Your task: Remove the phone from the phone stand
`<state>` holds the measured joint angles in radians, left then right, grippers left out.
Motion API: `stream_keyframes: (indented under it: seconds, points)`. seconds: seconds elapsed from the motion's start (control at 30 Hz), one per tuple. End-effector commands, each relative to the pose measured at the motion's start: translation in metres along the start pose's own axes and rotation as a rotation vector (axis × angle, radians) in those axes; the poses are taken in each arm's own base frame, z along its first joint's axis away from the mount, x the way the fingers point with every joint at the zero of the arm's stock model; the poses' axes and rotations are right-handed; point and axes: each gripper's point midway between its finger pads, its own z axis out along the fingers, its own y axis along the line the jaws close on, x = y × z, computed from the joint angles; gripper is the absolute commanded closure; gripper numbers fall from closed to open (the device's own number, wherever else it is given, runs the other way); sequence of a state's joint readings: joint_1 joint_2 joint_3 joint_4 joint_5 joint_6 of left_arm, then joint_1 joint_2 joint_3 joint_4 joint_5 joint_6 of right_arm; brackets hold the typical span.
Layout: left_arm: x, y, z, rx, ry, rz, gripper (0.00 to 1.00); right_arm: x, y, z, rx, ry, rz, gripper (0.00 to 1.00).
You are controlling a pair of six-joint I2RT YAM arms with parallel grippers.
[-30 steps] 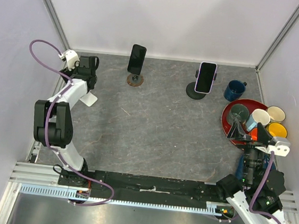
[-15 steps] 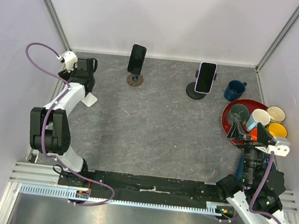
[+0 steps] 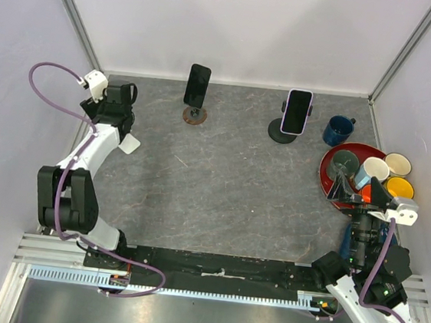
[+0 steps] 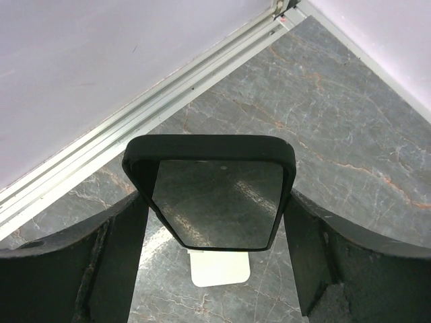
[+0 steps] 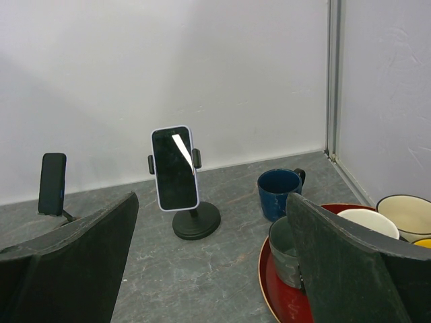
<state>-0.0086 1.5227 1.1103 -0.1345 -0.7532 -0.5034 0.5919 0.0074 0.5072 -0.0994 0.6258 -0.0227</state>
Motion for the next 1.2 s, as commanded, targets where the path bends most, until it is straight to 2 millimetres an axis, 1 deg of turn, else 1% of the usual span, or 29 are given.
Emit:
stream_keyframes:
  seconds: [0.0,0.03,0.17,0.2,0.27,0.33,0.37,0.4,0.47,0.5,0.53,0.57,0.6,0.63,0.67,0.7,0.73,0.77,0.8,0.83,0.87,0.93,0.97,1.0,1.1,1.17]
  points:
    - [-0.057,-0.012,-0.023,0.072,-0.145,-0.092,0.93,-0.01,-0.001,-0.001,0.001,-0.022,0.018,0.02]
    - [-0.059,-0.014,-0.026,0.084,-0.151,-0.09,0.95,-0.01,-0.001,-0.001,0.001,-0.022,0.018,0.02]
    - [-0.07,-0.029,-0.043,0.154,-0.172,-0.046,0.95,-0.01,-0.001,-0.001,-0.001,-0.021,0.017,0.02]
    - [-0.069,-0.036,-0.049,0.187,-0.171,-0.014,0.95,-0.01,-0.001,-0.001,0.001,-0.022,0.018,0.02]
    - [-0.075,-0.044,-0.058,0.22,-0.183,0.0,0.95,-0.01,-0.001,-0.001,-0.001,-0.022,0.018,0.02]
    - [-0.076,-0.055,-0.069,0.269,-0.187,0.036,0.95,-0.01,-0.001,-0.001,-0.001,-0.022,0.018,0.02]
    - [-0.081,-0.059,-0.075,0.289,-0.191,0.038,0.95,-0.01,-0.001,-0.001,0.001,-0.022,0.019,0.02]
    - [-0.079,-0.066,-0.08,0.324,-0.179,0.053,0.96,-0.011,-0.001,-0.001,0.001,-0.023,0.02,0.02]
    - [-0.073,-0.072,-0.087,0.37,-0.147,0.082,0.97,-0.011,-0.001,-0.001,0.003,-0.023,0.019,0.02]
    - [-0.068,-0.082,-0.092,0.439,-0.118,0.092,0.97,-0.011,-0.001,-0.001,0.001,-0.023,0.02,0.02]
    - [-0.063,-0.086,-0.095,0.468,-0.094,0.099,0.98,-0.01,-0.001,-0.001,0.001,-0.022,0.018,0.02]
    - [-0.052,-0.088,-0.098,0.491,-0.049,0.124,0.98,-0.01,-0.001,-0.001,0.004,-0.022,0.019,0.02]
    - [-0.04,-0.096,-0.102,0.549,0.0,0.145,0.98,-0.011,-0.002,-0.001,0.006,-0.023,0.02,0.02]
    - [-0.037,-0.1,-0.106,0.573,0.022,0.156,0.98,-0.011,-0.002,-0.001,0.006,-0.024,0.021,0.02]
    - [-0.022,-0.097,-0.107,0.575,0.082,0.198,0.98,-0.011,-0.002,-0.001,0.009,-0.023,0.02,0.02]
    - [-0.008,-0.103,-0.109,0.613,0.132,0.234,0.98,-0.01,-0.002,-0.001,0.007,-0.021,0.018,0.02]
    - [-0.008,-0.106,-0.112,0.63,0.15,0.249,0.98,-0.01,-0.002,-0.001,0.009,-0.021,0.02,0.02]
    - [0.009,-0.103,-0.116,0.642,0.217,0.295,0.98,-0.011,-0.002,-0.001,0.007,-0.024,0.021,0.02]
    - [0.02,-0.103,-0.114,0.64,0.254,0.321,0.98,-0.01,-0.002,-0.001,0.006,-0.022,0.019,0.02]
    - [0.024,-0.102,-0.115,0.638,0.281,0.342,0.98,-0.01,-0.002,-0.001,0.006,-0.021,0.018,0.02]
    - [0.035,-0.094,-0.116,0.616,0.325,0.383,0.98,-0.01,-0.002,-0.001,0.006,-0.022,0.02,0.02]
    - [0.051,-0.088,-0.111,0.571,0.38,0.448,0.98,-0.01,-0.002,-0.001,0.009,-0.022,0.019,0.02]
    - [0.062,-0.075,-0.11,0.529,0.423,0.516,0.98,-0.01,-0.002,-0.001,0.01,-0.023,0.019,0.02]
    - [0.075,-0.074,-0.105,0.507,0.464,0.555,0.98,-0.01,-0.002,-0.001,0.007,-0.021,0.018,0.02]
    - [0.101,-0.062,-0.105,0.485,0.564,0.615,0.98,-0.01,-0.003,-0.001,0.01,-0.021,0.015,0.02]
    - [0.116,-0.059,-0.107,0.499,0.615,0.628,0.98,-0.011,-0.003,-0.001,0.012,-0.022,0.018,0.02]
